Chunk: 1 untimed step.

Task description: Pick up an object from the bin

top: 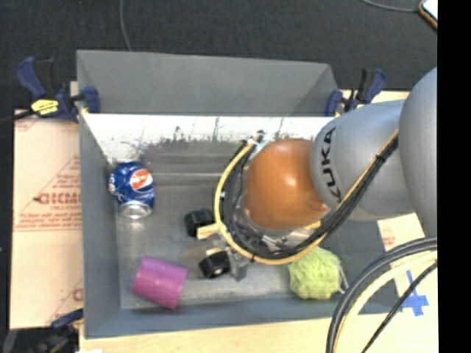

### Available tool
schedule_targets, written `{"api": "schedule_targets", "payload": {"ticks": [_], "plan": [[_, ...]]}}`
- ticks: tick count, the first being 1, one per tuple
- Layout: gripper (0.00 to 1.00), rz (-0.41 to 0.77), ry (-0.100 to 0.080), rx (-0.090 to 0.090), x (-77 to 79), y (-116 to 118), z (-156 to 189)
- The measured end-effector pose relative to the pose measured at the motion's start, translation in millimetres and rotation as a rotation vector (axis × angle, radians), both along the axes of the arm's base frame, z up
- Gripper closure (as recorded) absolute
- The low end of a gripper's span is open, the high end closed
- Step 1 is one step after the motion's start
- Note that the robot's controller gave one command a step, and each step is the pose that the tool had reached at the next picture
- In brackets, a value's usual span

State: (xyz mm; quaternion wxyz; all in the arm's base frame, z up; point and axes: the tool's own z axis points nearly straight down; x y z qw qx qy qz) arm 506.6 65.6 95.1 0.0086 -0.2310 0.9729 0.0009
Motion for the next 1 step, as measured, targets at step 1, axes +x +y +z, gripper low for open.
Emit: {"api": "schedule_targets", "payload": {"ticks": [1], "plan": [[1.00,-0.001,0.007,-0.001,-1.5,-0.2,32.2]]}}
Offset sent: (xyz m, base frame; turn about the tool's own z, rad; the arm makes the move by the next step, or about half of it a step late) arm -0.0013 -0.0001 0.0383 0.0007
